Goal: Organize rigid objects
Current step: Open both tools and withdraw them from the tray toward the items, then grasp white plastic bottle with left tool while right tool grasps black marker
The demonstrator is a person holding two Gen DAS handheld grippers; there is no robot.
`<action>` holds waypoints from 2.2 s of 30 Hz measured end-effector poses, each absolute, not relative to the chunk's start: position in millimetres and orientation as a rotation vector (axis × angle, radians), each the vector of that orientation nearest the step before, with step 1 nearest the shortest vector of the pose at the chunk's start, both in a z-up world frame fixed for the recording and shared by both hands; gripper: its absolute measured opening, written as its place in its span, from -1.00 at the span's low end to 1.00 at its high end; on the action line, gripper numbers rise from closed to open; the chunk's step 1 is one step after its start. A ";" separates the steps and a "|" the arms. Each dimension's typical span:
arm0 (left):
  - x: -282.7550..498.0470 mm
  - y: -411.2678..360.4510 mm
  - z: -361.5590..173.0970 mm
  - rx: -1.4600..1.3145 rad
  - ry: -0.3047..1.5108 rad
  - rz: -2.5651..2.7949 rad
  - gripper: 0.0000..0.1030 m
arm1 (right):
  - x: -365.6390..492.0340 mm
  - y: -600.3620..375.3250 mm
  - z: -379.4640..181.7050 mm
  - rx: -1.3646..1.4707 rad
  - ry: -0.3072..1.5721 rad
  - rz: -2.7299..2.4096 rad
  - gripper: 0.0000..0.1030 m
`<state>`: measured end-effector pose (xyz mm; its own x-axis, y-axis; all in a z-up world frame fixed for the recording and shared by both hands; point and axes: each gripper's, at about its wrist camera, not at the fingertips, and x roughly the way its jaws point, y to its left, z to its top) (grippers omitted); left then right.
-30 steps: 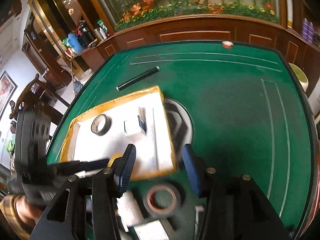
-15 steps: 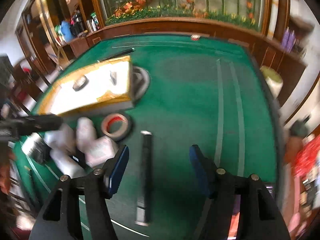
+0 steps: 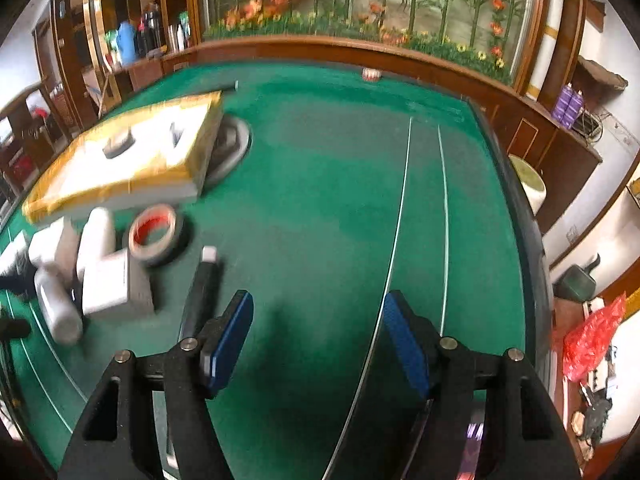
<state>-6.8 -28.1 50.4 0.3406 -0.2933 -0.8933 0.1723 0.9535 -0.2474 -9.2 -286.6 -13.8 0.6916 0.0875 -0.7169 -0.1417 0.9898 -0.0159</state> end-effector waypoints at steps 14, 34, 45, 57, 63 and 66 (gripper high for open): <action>13.9 -17.5 25.4 -0.389 1.287 -0.147 0.54 | -46.8 -234.8 -30.2 -0.042 1.040 0.266 0.28; -14.1 -23.1 18.4 -0.195 1.354 -0.288 -0.06 | -60.3 -215.8 -47.4 -0.137 1.082 0.261 -0.71; -13.0 -42.2 19.3 -0.081 1.327 -0.262 -0.15 | -56.4 -214.8 -47.9 -0.128 1.069 0.275 -0.71; -15.2 -37.3 17.9 -0.092 1.312 -0.264 -0.16 | -57.4 -215.2 -48.5 -0.129 1.060 0.281 -0.71; -19.1 -38.3 20.3 -0.097 1.296 -0.253 -0.17 | -57.0 -213.2 -48.4 -0.142 1.065 0.275 -0.71; -22.9 -38.5 20.4 -0.106 1.292 -0.255 -0.18 | -56.3 -214.3 -47.9 -0.132 1.070 0.276 -0.72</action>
